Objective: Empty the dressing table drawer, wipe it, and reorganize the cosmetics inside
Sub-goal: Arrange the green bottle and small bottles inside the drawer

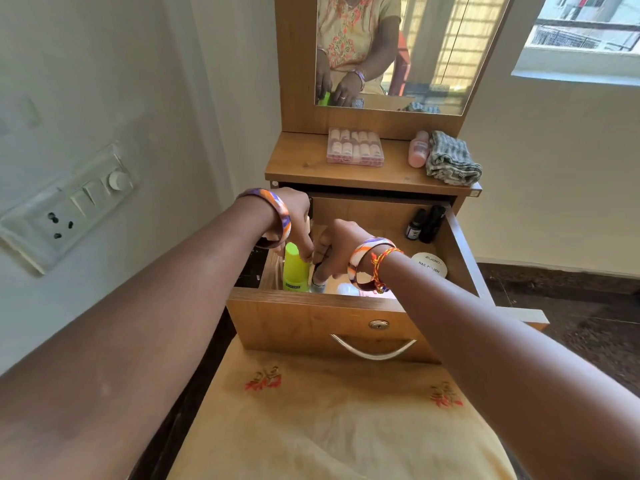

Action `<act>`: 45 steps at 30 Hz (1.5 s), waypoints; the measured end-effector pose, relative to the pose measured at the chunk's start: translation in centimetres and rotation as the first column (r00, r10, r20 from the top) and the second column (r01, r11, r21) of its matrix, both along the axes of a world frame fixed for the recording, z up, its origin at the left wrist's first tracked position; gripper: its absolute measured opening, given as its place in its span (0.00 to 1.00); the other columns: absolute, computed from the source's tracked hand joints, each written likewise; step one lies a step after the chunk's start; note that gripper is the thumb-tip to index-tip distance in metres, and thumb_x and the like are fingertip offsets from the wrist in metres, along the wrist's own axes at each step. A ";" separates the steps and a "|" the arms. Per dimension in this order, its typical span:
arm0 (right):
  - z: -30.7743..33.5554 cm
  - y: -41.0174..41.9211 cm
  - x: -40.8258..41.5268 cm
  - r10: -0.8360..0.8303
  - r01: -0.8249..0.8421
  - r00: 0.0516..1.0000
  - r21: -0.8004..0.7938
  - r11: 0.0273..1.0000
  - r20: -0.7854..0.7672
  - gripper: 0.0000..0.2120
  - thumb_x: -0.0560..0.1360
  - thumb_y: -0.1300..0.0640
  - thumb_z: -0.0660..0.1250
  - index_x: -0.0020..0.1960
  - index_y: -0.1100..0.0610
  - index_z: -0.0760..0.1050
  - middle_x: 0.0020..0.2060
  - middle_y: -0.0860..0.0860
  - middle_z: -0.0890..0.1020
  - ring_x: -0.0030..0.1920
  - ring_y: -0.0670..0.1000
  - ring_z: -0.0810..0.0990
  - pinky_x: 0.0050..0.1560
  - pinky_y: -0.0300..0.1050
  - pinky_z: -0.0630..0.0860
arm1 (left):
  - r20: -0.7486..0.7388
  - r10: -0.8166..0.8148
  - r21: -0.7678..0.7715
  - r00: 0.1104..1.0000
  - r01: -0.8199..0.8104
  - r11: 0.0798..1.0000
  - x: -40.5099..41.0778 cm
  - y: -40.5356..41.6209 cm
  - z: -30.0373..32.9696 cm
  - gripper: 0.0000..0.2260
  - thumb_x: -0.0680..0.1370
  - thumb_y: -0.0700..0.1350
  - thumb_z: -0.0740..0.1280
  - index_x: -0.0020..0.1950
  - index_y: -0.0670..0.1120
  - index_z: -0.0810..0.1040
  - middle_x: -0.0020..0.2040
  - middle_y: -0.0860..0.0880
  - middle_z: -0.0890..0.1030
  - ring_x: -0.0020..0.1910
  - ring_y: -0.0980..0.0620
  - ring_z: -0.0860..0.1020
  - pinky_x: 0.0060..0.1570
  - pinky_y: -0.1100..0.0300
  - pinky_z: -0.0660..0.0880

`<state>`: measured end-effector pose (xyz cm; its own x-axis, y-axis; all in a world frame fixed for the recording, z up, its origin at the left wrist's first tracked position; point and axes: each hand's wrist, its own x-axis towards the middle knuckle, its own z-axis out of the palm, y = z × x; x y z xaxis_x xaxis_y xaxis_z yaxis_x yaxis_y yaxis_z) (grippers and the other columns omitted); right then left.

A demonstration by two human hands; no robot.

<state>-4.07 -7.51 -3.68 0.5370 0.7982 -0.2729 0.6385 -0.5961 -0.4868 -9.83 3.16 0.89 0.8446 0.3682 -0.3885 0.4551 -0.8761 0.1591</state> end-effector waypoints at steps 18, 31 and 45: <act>-1.7 1.1 -1.6 0.056 -0.055 0.997 -0.024 0.998 0.049 0.18 0.70 0.58 0.73 0.57 0.65 0.78 0.51 0.59 0.83 0.45 0.55 0.81 0.51 0.44 0.80 | -0.066 0.030 0.031 0.997 -0.028 0.999 -0.6 0.4 -2.8 0.14 0.69 0.47 0.74 0.35 0.44 0.70 0.31 0.48 0.73 0.30 0.53 0.73 0.36 0.61 0.74; -2.3 1.4 -1.6 0.055 -0.052 0.996 -0.052 0.997 0.067 0.15 0.73 0.59 0.70 0.57 0.63 0.77 0.51 0.58 0.82 0.42 0.51 0.76 0.47 0.40 0.76 | -0.220 0.034 0.032 0.975 -0.027 0.999 -0.8 0.1 -2.5 0.18 0.71 0.48 0.72 0.54 0.39 0.76 0.43 0.41 0.81 0.36 0.47 0.77 0.44 0.56 0.78; -0.7 0.6 -0.9 0.067 -0.070 0.997 -0.078 0.995 -0.032 0.21 0.67 0.55 0.75 0.57 0.61 0.77 0.45 0.52 0.81 0.42 0.53 0.80 0.37 0.40 0.78 | -0.055 -0.052 0.035 0.997 0.054 0.998 0.3 -2.0 0.9 0.14 0.72 0.48 0.71 0.50 0.38 0.79 0.33 0.49 0.74 0.33 0.51 0.75 0.34 0.62 0.74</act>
<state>-5.02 -6.89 -4.41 0.4727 0.8083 -0.3510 0.6655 -0.5886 -0.4591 -9.53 1.12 1.81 0.8417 0.3378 -0.4211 0.4147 -0.9040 0.1037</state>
